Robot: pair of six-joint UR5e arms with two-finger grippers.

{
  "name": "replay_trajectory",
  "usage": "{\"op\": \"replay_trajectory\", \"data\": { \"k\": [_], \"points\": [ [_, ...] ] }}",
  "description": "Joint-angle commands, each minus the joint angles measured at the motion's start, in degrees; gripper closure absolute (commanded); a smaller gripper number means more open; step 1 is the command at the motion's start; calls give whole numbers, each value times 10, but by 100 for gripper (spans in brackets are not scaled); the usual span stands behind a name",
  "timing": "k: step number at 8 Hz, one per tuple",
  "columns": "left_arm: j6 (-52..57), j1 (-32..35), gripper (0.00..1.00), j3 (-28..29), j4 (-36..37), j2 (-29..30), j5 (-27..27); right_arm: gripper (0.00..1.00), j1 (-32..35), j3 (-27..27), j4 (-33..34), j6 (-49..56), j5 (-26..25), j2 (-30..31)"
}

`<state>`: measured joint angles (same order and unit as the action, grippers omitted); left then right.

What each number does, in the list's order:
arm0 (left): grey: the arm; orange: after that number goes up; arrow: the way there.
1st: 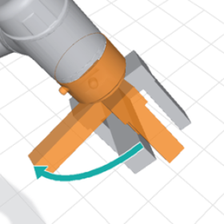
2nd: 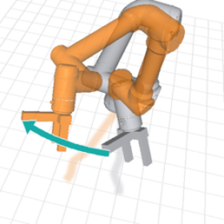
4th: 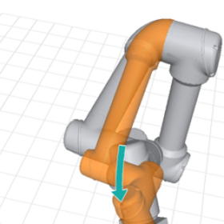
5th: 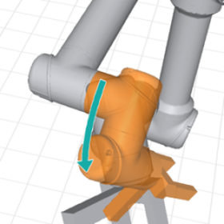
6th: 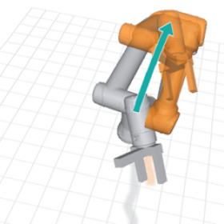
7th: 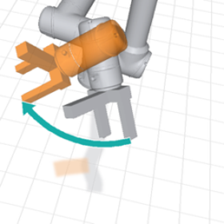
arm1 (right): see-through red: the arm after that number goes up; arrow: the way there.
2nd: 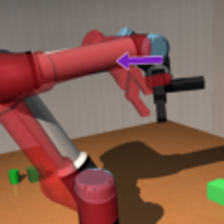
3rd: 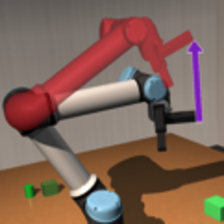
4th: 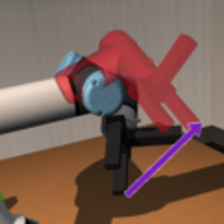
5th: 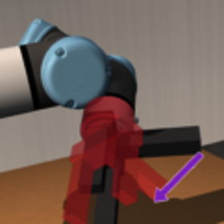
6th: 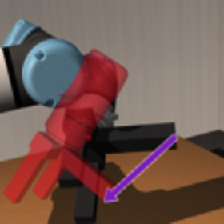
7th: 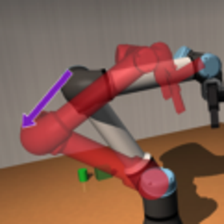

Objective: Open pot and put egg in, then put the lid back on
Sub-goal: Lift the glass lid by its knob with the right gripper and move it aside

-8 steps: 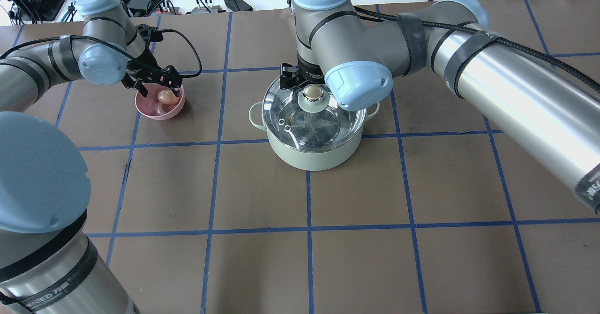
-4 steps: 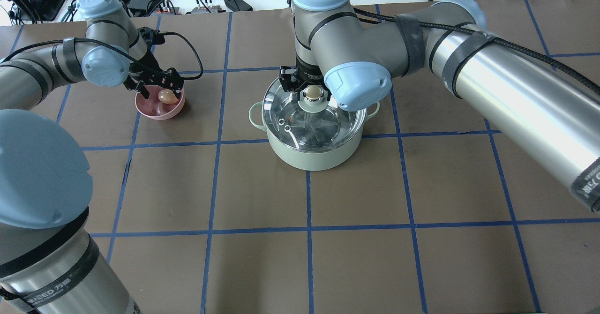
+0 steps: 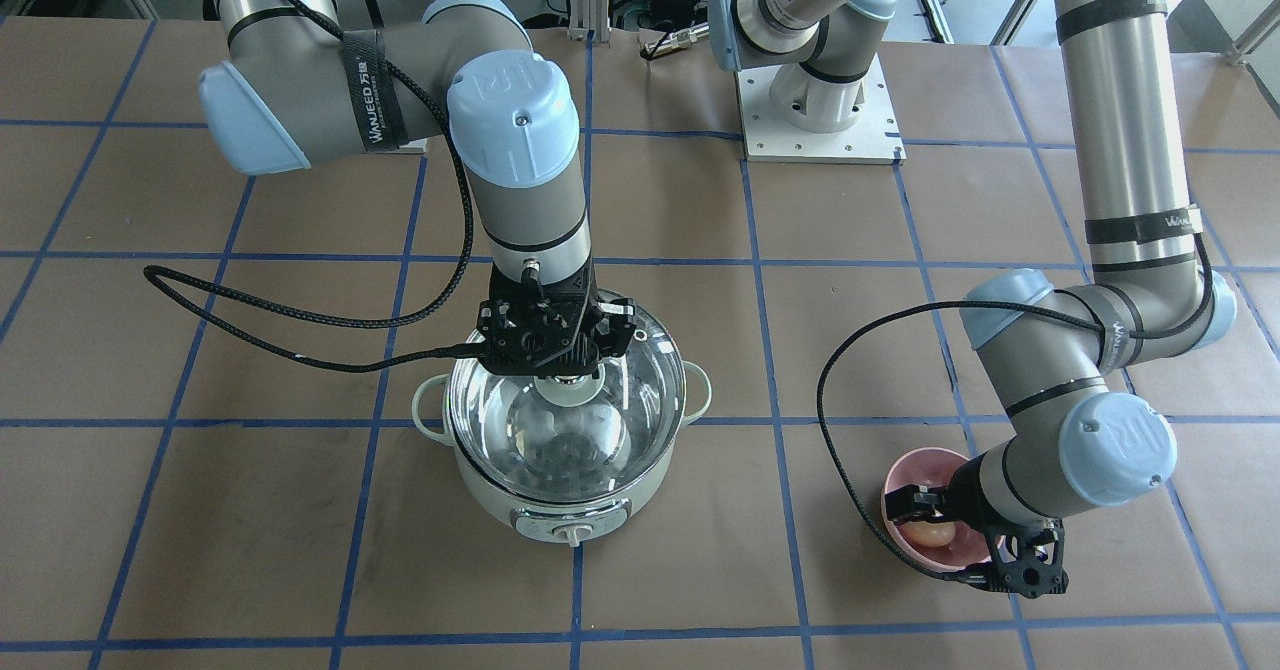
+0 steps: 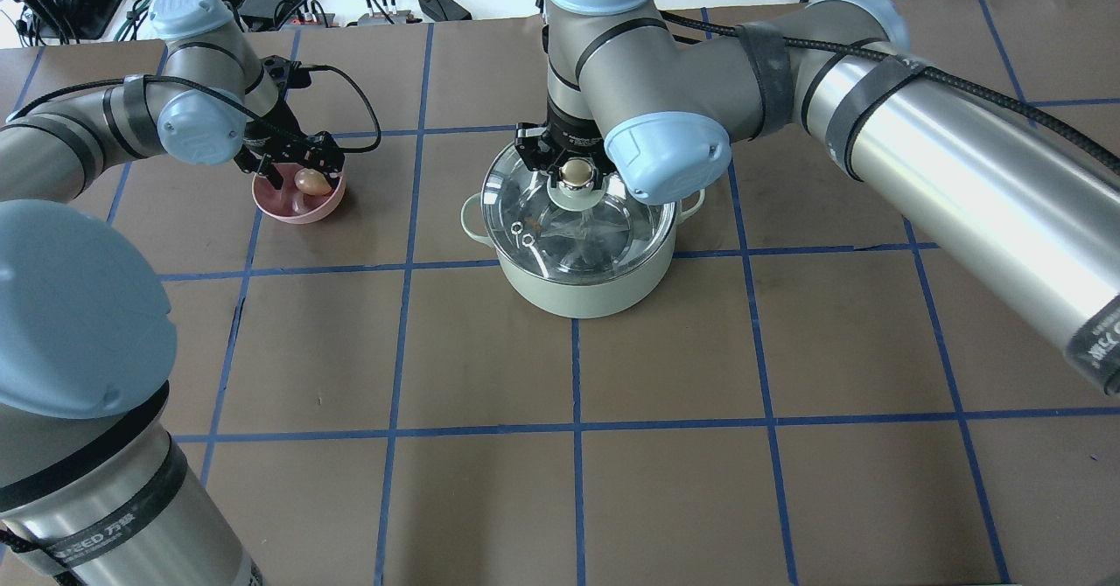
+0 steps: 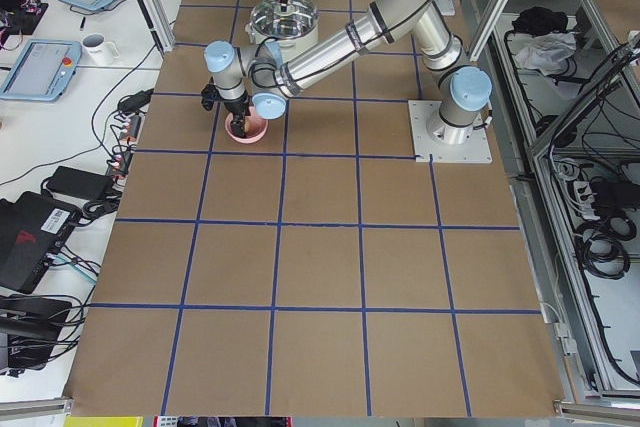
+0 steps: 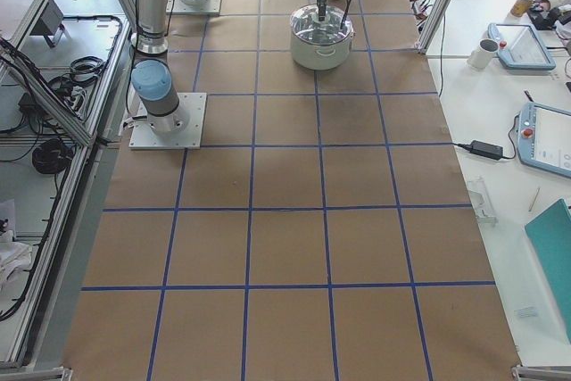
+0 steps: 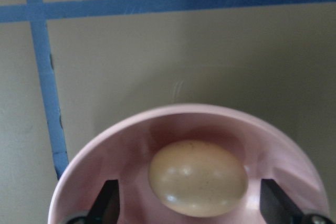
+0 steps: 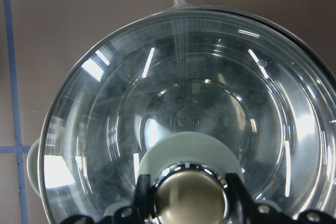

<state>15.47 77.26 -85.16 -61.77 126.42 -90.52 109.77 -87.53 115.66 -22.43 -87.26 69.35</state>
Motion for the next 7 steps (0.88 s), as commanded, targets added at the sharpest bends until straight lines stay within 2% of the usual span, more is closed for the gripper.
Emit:
{"op": "replay_trajectory", "data": {
  "k": [1,2,4,5,7],
  "points": [
    [2,0,42,0,4,1,1,89,-1,13,-7,1,3,7],
    [6,0,55,0,4,1,1,89,-3,30,-32,1,0,12],
    [6,0,59,-1,4,1,1,89,-23,38,-59,36,-5,36],
    [7,0,63,-4,4,1,1,89,-48,38,-75,72,-5,56],
    [11,0,63,-4,0,-17,0,92,-120,37,-143,162,-4,111]
  ]
}}
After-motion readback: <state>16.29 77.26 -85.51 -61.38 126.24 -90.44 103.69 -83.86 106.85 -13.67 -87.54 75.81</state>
